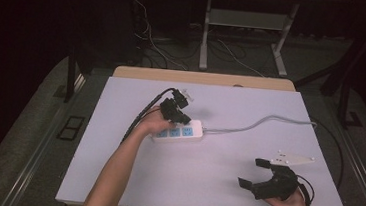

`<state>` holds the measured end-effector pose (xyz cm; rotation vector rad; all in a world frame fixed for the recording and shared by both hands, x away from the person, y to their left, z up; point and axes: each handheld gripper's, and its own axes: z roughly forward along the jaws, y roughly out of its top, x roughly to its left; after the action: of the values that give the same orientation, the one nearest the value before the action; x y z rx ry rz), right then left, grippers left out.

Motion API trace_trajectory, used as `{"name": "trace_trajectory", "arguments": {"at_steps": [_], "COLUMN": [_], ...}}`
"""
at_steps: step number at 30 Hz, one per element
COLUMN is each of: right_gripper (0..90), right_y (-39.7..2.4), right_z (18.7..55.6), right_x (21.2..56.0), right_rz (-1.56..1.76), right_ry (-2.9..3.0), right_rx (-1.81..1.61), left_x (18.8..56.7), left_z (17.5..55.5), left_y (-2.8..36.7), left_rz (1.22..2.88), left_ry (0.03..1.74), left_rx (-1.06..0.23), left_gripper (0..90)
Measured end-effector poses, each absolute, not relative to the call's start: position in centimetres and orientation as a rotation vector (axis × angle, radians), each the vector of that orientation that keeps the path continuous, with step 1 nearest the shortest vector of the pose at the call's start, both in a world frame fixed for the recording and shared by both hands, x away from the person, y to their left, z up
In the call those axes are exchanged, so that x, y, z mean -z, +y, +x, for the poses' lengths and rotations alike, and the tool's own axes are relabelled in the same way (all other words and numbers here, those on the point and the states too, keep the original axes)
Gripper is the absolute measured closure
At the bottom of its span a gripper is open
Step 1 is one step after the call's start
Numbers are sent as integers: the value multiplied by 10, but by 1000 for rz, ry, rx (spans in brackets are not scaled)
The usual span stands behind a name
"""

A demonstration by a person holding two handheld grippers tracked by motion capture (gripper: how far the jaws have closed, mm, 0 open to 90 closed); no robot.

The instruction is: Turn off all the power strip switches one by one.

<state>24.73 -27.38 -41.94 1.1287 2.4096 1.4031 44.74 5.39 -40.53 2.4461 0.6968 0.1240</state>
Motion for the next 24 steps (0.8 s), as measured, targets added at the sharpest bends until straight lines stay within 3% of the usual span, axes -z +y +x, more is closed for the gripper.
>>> {"name": "trace_trajectory", "arguments": {"at_steps": [24], "right_gripper": [4], "right_y": [-275], "right_z": [247], "right_x": [419], "right_rz": [1129], "right_ry": [2409], "right_rx": [-1400], "left_x": [410], "left_z": [450], "left_y": [52], "left_rz": [2388], "left_ry": [740], "left_rx": [-61], "left_gripper": [895]}}
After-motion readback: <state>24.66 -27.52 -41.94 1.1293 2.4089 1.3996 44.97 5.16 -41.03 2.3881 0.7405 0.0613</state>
